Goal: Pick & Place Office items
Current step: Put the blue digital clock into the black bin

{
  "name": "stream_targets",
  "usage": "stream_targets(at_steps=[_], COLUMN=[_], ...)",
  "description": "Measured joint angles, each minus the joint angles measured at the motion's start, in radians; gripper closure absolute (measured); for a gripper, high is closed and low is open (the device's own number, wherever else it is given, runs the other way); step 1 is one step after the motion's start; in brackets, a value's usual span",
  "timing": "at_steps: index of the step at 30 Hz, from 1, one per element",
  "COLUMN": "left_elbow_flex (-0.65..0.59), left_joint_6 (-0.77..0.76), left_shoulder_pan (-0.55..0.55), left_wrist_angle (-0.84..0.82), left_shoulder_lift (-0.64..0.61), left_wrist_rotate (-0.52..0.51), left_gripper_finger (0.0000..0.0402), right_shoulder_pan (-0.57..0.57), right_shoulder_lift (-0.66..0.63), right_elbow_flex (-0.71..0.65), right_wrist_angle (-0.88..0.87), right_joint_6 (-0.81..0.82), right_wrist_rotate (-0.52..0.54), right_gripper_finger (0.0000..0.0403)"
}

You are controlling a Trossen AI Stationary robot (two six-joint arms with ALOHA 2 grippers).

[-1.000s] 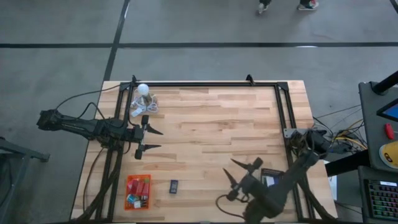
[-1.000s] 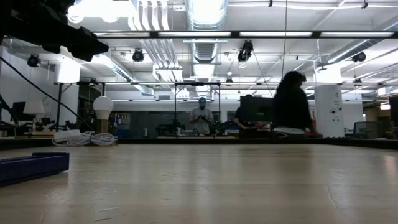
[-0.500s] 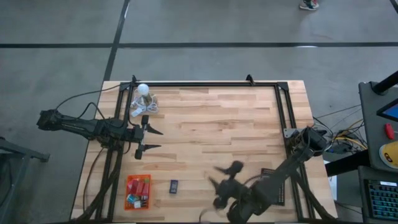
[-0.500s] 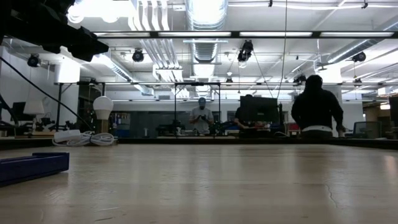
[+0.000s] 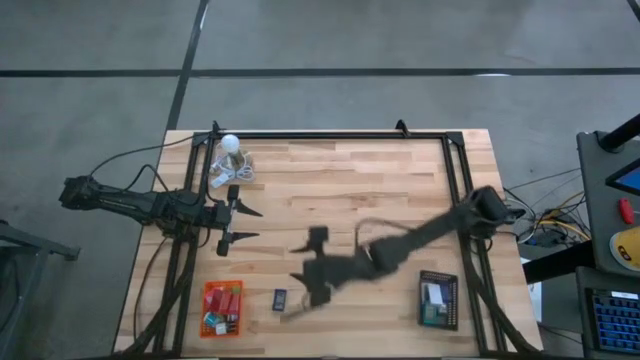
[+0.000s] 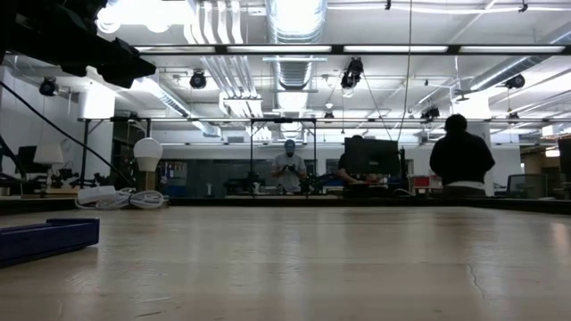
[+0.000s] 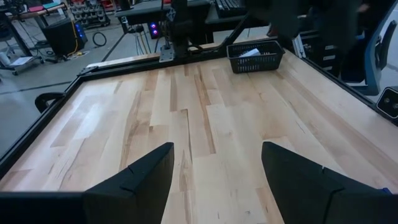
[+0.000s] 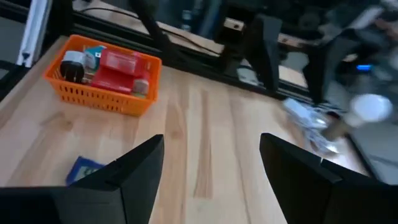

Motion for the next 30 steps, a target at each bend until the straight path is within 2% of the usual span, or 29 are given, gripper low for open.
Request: stream_targets(at_steps=[4,10,12,21,25,30], left_elbow_flex=[0.0,0.0,0.0,0.0,0.0,0.0], left_joint_6=[0.0,0.0,0.0,0.0,0.0,0.0], left_shoulder_pan=[0.0,0.0,0.0,0.0,0.0,0.0], left_wrist_angle=[0.0,0.0,0.0,0.0,0.0,0.0], left_shoulder_lift=[0.0,0.0,0.0,0.003,0.003,0.003], left_wrist_rotate=[0.0,0.0,0.0,0.0,0.0,0.0], left_gripper_finger=[0.0154,0.0154,0.0154,0.0154,0.0154,0.0154], right_shoulder_pan=[-0.131,-0.286,-0.319,-0.378,-0.415,-0.418], right_shoulder_lift=[0.0,-0.029,-0.063,-0.219,-0.317,-0.432], right_elbow_flex=[-0.02,-0.102,-0.155,-0.51,-0.646,-0.747], right_wrist_angle=[0.043,0.086,0.13,0.583,0.655,0.668], right_joint_6=[-0.039,-0.063,-0.088,-0.246,-0.247,-0.241], right_wrist_rotate=[-0.226,-0.429,-0.438,-0.453,-0.447,-0.453], right_gripper_finger=[0.014,0.014,0.014,0.014,0.014,0.014])
